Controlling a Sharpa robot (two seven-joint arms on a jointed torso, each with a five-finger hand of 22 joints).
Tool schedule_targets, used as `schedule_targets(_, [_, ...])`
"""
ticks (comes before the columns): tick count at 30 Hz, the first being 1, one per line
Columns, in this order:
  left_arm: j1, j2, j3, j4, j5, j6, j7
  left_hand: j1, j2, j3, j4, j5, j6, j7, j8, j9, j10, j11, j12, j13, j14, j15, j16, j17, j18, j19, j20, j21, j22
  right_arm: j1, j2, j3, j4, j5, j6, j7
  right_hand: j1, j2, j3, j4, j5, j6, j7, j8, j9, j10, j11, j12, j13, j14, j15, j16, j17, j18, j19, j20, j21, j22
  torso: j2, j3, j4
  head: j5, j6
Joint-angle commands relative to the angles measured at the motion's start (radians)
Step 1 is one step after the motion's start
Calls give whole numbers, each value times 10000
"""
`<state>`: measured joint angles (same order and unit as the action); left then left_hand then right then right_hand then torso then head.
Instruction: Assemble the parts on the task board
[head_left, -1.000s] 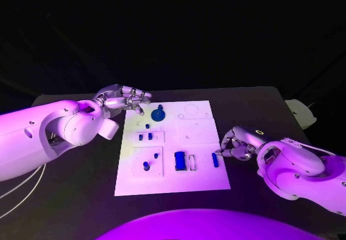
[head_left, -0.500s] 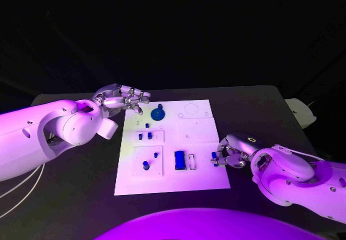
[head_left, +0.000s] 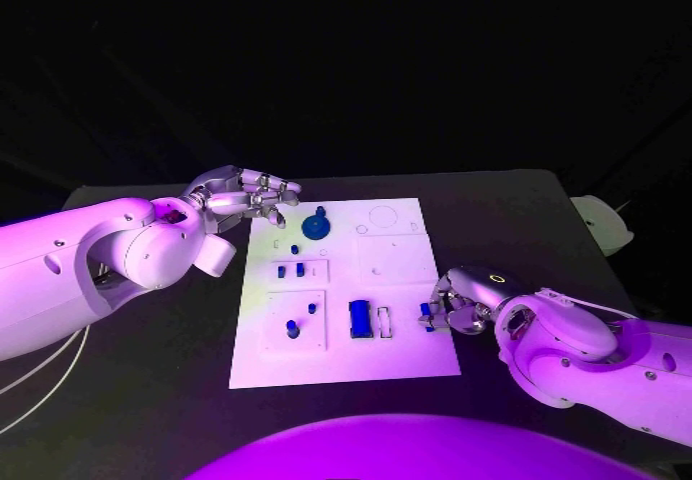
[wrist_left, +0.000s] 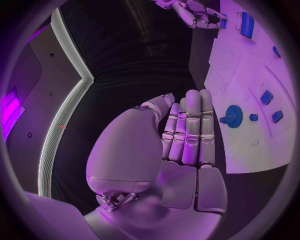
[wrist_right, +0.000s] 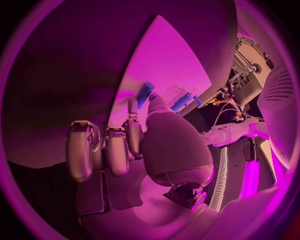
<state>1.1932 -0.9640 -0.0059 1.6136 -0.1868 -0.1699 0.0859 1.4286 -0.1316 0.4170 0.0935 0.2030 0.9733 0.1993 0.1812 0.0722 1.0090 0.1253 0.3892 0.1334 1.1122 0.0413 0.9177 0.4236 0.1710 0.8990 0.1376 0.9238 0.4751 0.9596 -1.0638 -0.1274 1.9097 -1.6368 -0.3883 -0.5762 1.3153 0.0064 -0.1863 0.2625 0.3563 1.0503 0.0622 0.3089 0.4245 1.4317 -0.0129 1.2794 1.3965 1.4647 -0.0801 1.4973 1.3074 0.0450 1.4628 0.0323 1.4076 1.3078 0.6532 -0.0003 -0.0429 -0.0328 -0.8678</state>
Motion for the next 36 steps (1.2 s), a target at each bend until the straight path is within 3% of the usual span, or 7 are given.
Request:
schedule_targets(1, [4, 1, 5, 38, 51, 103, 103, 45, 55, 60, 2, -10, -89, -6, 37, 10, -77, -17, 55, 14, -46, 44, -29, 9, 138, 77, 7, -64, -13, -130, 134, -41, -134, -249, 258, -27, 126, 18, -22, -41, -24, 111, 8, -58, -57, 29, 18, -58, -643, 742, 75, -64, 1085, -100, 415, 70, -67, 2167, -1, 11, -3, 0, -28])
schedule_targets(7, [4, -24, 5, 45, 52, 98, 102, 30, 62, 58, 16, -11, -90, -4, 41, 10, -79, -15, 61, 14, -45, 47, -27, 9, 137, 80, 9, -68, -17, -223, 317, -40, -307, -473, 353, -53, 471, 80, 93, -210, -125, 248, -52, -91, -101, 32, -35, -62, -635, 748, 34, -56, 1104, -102, 423, 50, -51, 2172, -6, 13, -1, 8, -48])
schedule_targets(11, [4, -42, 5, 50, 52, 91, 98, 30, 62, 58, 16, -11, -90, -4, 41, 10, -79, -15, 61, 14, -45, 47, -27, 9, 137, 80, 9, -68, -17, -245, 359, -40, -373, -620, 663, -70, 780, 130, 293, -359, -1323, 357, -62, -187, -182, 16, -48, -104, -649, 746, 15, -64, 1099, -101, 418, 20, -65, 2169, -4, 2, -4, 7, -48])
schedule_targets(17, [4, -58, 5, 60, 53, 90, 84, 29, 63, 58, 18, -11, -90, -4, 41, 10, -79, -15, 62, 14, -45, 47, -27, 9, 137, 80, 9, -69, -17, -256, 389, -40, -377, -1025, 1163, -89, 1541, 52, 710, -856, -1518, 436, -109, -265, -250, -26, -95, -159, -666, 741, -26, -79, 1081, -94, 403, -8, -103, 2161, -10, 7, -4, 16, -48])
schedule_targets(25, [4, -77, 5, 69, 53, 97, 61, 38, 68, 63, 16, -8, -95, -9, 48, 10, -87, -19, 72, 14, -45, 45, -25, 10, 138, 86, 8, -76, -24, -258, 394, -40, -297, -1387, 1201, -132, 2199, 116, 1465, -1327, -1061, 593, -126, -412, -396, -73, -127, -228, -683, 743, -47, -80, 1092, -96, 406, -41, -99, 2164, -15, 0, -2, 0, -48])
schedule_targets(30, [4, -85, 5, 76, 53, 110, 46, 50, 70, 69, 8, -6, -97, -11, 50, 10, -90, -22, 76, 14, -46, 43, -25, 10, 140, 88, 7, -78, -26, -258, 337, -37, -129, -1358, 768, -160, 1787, -44, 1945, -1131, -321, 636, -160, -482, -447, -27, -153, -224, -670, 754, -62, -61, 1133, -109, 434, -49, -42, 2180, -18, 0, -7, -6, -48])
schedule_targets(36, [4, -82, 5, 75, 129, 123, 49, 50, 70, 69, 8, -6, -97, -11, 50, 10, -90, -22, 76, 14, -46, 43, -25, 10, 140, 88, 7, -78, -26, -154, 168, 11, 125, -352, 162, -178, 1321, -224, 2467, -849, -151, 644, -159, -510, -452, 27, -145, -200, -643, 769, -62, -29, 1193, -128, 477, -58, 56, 2206, -18, -9, 4, -4, -25])
